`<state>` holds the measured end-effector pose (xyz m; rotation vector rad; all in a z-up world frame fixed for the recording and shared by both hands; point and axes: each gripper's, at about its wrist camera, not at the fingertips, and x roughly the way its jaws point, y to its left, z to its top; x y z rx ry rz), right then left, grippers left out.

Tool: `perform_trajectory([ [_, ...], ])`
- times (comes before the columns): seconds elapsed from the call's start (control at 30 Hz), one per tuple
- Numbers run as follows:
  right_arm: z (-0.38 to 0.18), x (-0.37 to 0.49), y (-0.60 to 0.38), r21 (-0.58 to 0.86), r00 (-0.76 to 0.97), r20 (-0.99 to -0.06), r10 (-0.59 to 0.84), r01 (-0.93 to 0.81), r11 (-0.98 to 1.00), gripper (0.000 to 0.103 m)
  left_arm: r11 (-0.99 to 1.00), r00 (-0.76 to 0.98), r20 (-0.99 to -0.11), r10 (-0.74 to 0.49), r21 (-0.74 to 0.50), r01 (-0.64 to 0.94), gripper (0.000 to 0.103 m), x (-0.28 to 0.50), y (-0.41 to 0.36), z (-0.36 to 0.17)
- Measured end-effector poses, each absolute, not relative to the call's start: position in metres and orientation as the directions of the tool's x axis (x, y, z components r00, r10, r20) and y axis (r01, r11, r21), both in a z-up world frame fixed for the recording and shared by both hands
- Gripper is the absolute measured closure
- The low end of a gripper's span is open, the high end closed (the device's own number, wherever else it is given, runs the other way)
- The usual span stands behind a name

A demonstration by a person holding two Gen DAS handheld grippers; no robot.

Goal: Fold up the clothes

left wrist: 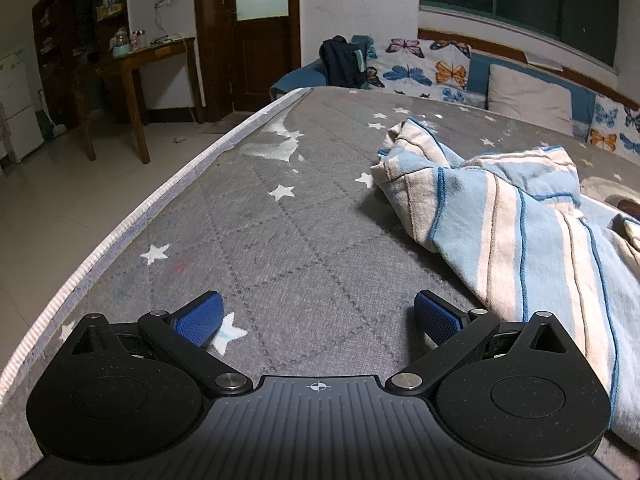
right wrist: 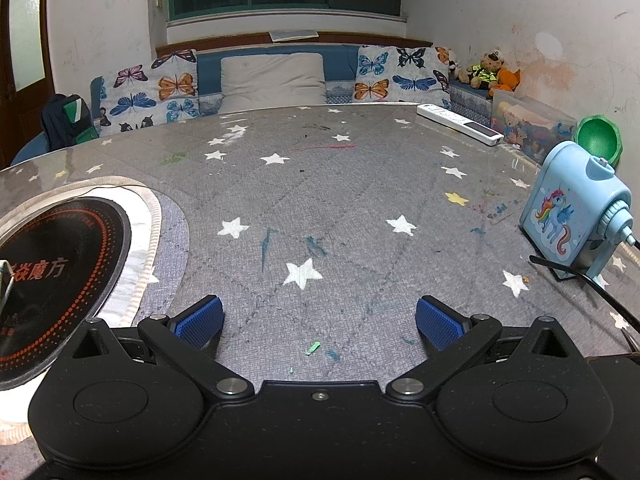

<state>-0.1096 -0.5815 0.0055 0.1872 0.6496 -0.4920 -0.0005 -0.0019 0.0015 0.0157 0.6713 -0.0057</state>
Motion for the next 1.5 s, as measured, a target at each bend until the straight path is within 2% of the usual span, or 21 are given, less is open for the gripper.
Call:
perform_trajectory([
  [0.33,0.026,-0.108,-0.56,0.044,0.711,-0.618,-0.335,0.457,0.888,0.0,0.983,0.799,-0.595,-0.086,0.08,0.166,0.0,-0.007,-0.035,0.031],
  [0.5,0.04,-0.095,-0.53,0.076,0.758,-0.613,-0.223,0.337,0.938,0.0,0.957,0.799,-0.57,-0.192,0.072,0.282,0.0,0.001,-0.066,0.061],
  [0.67,0.05,-0.08,-0.492,0.09,0.79,-0.599,-0.129,0.226,0.97,0.0,0.916,0.796,-0.549,-0.256,0.124,0.381,0.0,0.027,-0.111,0.079],
  [0.9,0.064,-0.074,-0.454,0.093,0.82,-0.572,-0.031,0.103,0.99,0.0,0.889,0.769,-0.575,-0.278,0.15,0.433,0.0,0.074,-0.151,0.074],
  [1.2,0.069,-0.069,-0.424,0.083,0.823,-0.566,0.052,-0.006,0.997,0.001,0.884,0.712,-0.655,-0.253,0.143,0.445,0.0,0.126,-0.181,0.051],
  [1.27,0.069,-0.07,-0.42,0.074,0.82,-0.569,0.067,-0.03,0.997,0.002,0.885,0.699,-0.669,-0.254,0.131,0.447,0.007,0.132,-0.182,0.044],
  [1.33,0.069,-0.069,-0.413,0.066,0.816,-0.572,0.08,-0.052,0.996,0.003,0.88,0.679,-0.684,-0.267,0.115,0.462,0.031,0.135,-0.181,0.04],
  [1.37,0.069,-0.069,-0.41,0.063,0.815,-0.574,0.085,-0.06,0.996,0.004,0.878,0.667,-0.692,-0.277,0.101,0.469,0.038,0.136,-0.179,0.04],
  [1.43,0.07,-0.069,-0.403,0.057,0.812,-0.575,0.095,-0.076,0.995,0.006,0.875,0.644,-0.703,-0.302,0.064,0.48,0.064,0.138,-0.174,0.039],
  [1.47,0.07,-0.069,-0.4,0.055,0.811,-0.576,0.101,-0.084,0.995,0.006,0.875,0.637,-0.703,-0.315,0.045,0.482,0.07,0.139,-0.171,0.04],
  [1.5,0.07,-0.069,-0.397,0.054,0.81,-0.577,0.107,-0.093,0.994,0.008,0.875,0.632,-0.702,-0.328,0.026,0.483,0.081,0.139,-0.167,0.042],
])
